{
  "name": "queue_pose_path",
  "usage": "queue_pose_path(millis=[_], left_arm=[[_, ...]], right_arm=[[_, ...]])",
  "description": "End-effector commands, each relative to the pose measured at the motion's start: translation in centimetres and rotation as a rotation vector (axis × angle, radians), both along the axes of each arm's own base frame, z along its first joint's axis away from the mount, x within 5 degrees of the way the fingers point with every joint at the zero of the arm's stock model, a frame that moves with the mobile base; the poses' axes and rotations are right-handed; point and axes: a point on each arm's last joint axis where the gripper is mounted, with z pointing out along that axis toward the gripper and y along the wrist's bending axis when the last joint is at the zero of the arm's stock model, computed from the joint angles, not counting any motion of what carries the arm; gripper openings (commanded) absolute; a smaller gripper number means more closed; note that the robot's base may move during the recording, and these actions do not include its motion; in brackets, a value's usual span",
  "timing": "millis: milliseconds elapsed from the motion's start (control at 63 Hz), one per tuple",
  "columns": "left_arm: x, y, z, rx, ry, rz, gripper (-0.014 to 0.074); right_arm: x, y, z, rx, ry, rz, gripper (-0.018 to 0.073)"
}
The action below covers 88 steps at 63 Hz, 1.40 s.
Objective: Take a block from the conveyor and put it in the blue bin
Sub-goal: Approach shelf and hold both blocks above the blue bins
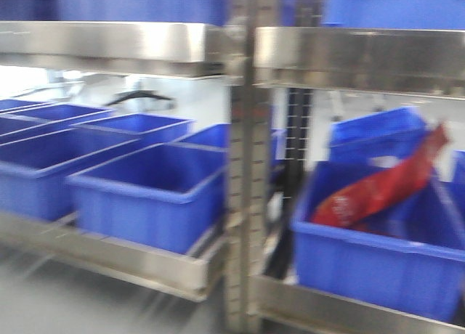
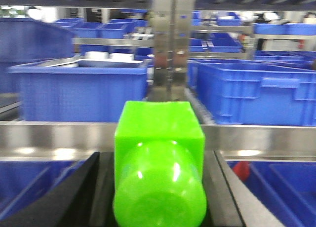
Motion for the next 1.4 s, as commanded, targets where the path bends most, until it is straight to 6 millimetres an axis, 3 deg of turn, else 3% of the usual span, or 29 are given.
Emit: queue_pose_path(millis=[0,1382], left_arm=[[-0.16,-0.02,0.29,-0.013,-0.02,-0.006,-0.0111],[-0.16,0.02,0.47,-0.02,-0.039,-0.002,-0.0111]], right_arm=[[-0.07,-0.02,0.14,-0.002,-0.019,0.0,-0.0162],[-0.07,-0.02,0.14,-0.002,-0.019,0.0,-0.0162]])
